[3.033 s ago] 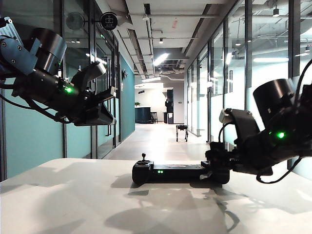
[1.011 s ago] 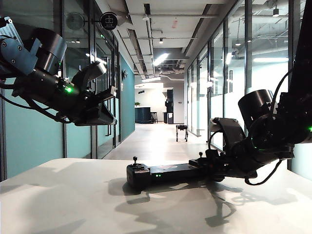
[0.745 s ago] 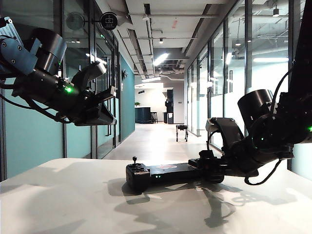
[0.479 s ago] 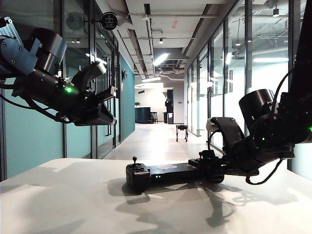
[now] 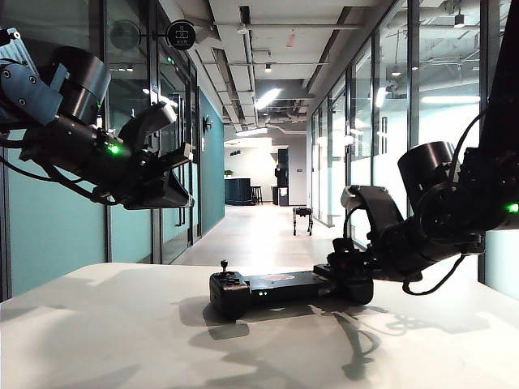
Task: Push the left joystick on the remote control sitting on the white table backward to make the robot dog back up in a straight line until it returns close to you.
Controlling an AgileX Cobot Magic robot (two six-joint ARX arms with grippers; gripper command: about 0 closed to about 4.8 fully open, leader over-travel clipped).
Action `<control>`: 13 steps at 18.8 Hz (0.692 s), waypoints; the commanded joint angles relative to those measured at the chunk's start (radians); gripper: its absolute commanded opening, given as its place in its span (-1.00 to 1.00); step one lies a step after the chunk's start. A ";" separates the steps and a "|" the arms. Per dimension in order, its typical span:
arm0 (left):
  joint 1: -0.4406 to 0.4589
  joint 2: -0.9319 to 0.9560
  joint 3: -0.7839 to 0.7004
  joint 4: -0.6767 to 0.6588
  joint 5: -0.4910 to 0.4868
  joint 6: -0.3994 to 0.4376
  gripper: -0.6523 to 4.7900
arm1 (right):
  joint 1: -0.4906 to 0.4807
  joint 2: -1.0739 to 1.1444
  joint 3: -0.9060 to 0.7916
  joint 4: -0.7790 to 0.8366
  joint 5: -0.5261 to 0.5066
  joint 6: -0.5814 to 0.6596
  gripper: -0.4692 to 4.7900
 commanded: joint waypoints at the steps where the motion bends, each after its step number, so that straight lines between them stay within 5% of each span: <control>1: -0.002 -0.004 0.004 0.010 0.006 0.000 -0.78 | 0.000 -0.003 0.003 -0.025 -0.007 -0.011 0.37; 11: -0.002 -0.004 0.004 0.010 0.007 -0.003 -0.78 | 0.000 -0.003 0.004 -0.020 -0.002 -0.011 -0.23; 13: -0.002 -0.004 0.004 0.010 0.007 -0.003 -0.78 | 0.001 -0.003 0.003 -0.020 0.006 -0.006 -0.23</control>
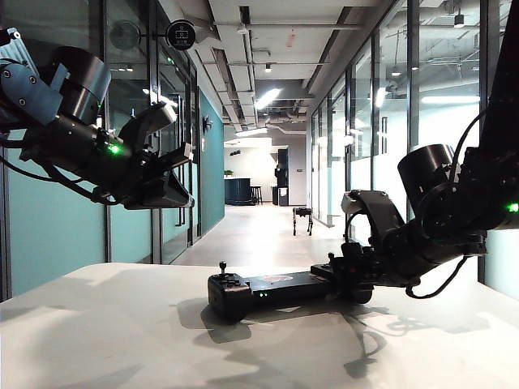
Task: Push the left joystick on the remote control sitting on the white table backward to make the robot dog back up in a straight line until it returns close to you.
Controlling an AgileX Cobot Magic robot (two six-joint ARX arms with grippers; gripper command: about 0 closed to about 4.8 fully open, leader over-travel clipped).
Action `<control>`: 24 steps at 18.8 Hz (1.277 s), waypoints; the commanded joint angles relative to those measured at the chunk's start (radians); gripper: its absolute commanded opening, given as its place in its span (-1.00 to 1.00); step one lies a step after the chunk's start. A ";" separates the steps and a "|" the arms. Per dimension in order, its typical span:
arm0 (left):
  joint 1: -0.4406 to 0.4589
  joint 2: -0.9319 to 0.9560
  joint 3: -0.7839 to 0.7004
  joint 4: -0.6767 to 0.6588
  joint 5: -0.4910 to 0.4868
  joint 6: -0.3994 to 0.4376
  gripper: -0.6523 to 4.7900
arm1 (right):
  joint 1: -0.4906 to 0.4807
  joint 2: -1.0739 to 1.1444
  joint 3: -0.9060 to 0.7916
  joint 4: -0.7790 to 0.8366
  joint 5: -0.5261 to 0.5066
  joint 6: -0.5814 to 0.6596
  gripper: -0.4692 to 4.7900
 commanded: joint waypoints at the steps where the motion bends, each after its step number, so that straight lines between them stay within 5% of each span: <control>1: -0.002 -0.004 0.004 0.010 0.007 0.000 -0.78 | 0.003 -0.003 0.003 0.013 0.010 0.016 -0.23; 15: -0.002 0.052 0.016 0.052 0.014 0.004 -0.78 | 0.077 -0.006 0.003 0.036 0.343 0.151 -0.23; 24: -0.002 0.279 0.245 0.046 0.108 0.007 -0.78 | 0.081 -0.005 0.002 0.041 0.431 0.201 -0.23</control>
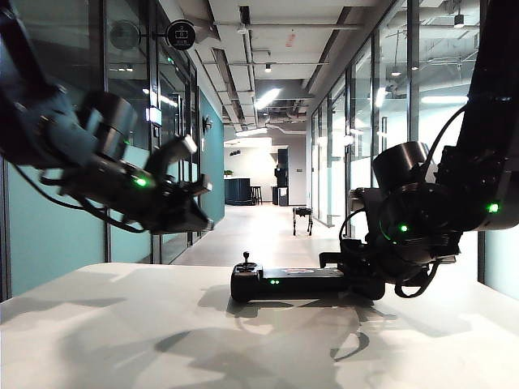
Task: Push the left joystick on the remote control sitting on the white table backward to make the robot dog back up in a straight line until it returns close to you.
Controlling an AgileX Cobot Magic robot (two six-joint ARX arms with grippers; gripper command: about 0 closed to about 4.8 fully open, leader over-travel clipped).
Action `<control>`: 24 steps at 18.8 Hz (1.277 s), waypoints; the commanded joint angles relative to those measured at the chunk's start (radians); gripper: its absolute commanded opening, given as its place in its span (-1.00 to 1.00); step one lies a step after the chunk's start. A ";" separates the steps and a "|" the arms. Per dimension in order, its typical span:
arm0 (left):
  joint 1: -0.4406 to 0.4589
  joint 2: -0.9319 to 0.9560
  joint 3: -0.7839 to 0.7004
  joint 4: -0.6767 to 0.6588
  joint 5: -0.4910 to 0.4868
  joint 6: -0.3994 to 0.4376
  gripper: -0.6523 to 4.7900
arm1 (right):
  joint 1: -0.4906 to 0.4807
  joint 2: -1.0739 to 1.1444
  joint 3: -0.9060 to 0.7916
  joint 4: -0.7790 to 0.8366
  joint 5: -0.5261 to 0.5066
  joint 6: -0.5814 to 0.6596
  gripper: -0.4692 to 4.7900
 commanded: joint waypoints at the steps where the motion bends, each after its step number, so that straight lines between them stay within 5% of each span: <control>1: -0.002 0.067 0.087 0.009 0.060 0.006 -0.78 | -0.001 -0.005 0.003 0.024 0.022 0.008 -0.23; 10: 0.000 0.267 0.365 -0.139 0.119 0.154 -0.78 | -0.001 -0.005 0.003 0.023 0.030 0.008 -0.23; 24: 0.059 0.434 0.648 -0.206 0.340 0.161 -0.78 | -0.001 -0.005 0.002 0.023 0.041 0.008 -0.23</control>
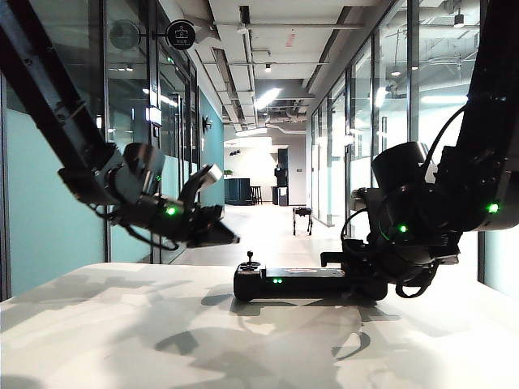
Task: Push the left joystick on the remote control sitting on the white table backward to make the robot dog back up in a straight line until it returns close to you.
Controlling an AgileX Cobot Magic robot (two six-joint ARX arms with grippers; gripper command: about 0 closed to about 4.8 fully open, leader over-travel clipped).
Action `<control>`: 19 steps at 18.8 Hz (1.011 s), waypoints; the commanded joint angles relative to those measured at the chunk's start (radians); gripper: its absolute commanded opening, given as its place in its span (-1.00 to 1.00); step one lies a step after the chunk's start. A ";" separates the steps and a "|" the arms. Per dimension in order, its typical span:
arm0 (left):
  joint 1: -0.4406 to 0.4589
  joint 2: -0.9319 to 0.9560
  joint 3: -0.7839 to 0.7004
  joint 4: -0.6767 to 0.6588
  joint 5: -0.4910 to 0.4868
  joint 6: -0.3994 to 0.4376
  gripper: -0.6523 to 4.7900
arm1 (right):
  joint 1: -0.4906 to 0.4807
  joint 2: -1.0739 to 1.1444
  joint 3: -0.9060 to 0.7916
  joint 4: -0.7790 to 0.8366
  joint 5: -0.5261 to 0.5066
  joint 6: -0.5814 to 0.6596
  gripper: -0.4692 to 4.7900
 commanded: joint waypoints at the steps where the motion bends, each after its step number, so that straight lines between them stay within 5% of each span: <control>1: -0.005 0.017 0.043 -0.003 0.066 0.015 -0.78 | -0.001 -0.005 0.002 0.024 0.019 -0.005 -0.23; 9: -0.020 0.039 0.046 -0.021 0.080 0.094 -0.78 | -0.001 -0.005 0.002 0.025 0.019 -0.002 -0.23; 19: -0.029 0.081 0.108 -0.060 0.092 0.094 -0.78 | -0.001 -0.005 0.002 0.025 0.019 -0.002 -0.23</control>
